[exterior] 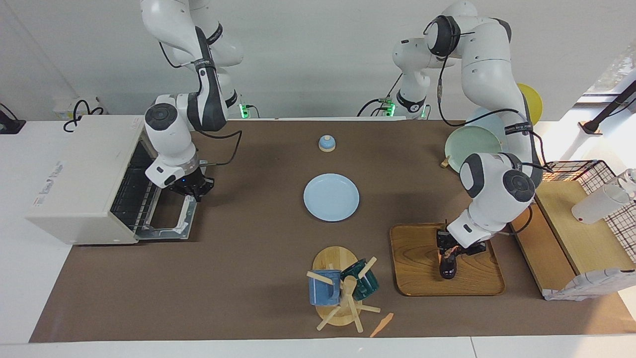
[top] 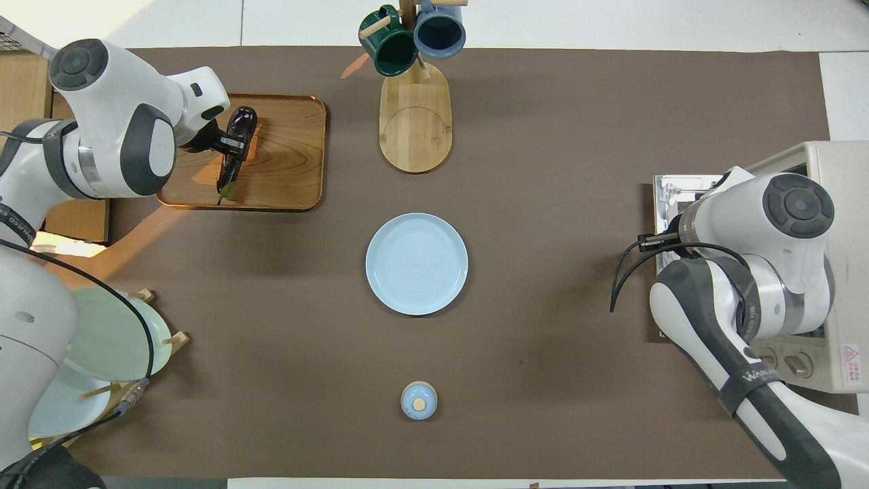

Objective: Put eggplant into oven
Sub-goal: 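Grasp the eggplant with the left gripper while the right gripper pulls the oven open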

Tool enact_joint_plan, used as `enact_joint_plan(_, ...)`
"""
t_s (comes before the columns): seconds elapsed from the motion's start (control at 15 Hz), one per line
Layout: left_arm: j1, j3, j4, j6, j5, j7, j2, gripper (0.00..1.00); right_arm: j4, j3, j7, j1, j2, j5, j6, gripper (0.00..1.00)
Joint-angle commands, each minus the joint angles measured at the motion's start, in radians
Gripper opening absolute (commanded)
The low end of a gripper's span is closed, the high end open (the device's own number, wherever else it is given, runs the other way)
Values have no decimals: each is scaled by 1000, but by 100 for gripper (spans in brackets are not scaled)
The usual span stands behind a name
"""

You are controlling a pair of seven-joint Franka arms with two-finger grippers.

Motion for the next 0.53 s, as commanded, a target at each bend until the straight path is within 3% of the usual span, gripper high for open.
enact_joint_plan(0.0,-8,9,5,-96,-72,-12,-88,0,-14,-7,23,-2,19,-11,34,0)
enact_joint_plan(0.2,-19,8,9,-198,-86,-81,-161,0,0,-5,25,1,19,-5,0,0)
enact_joint_plan(0.47,-51,8,9,-307,-88,-170,-234,0,107,-4,27,41,14,105,-135,0)
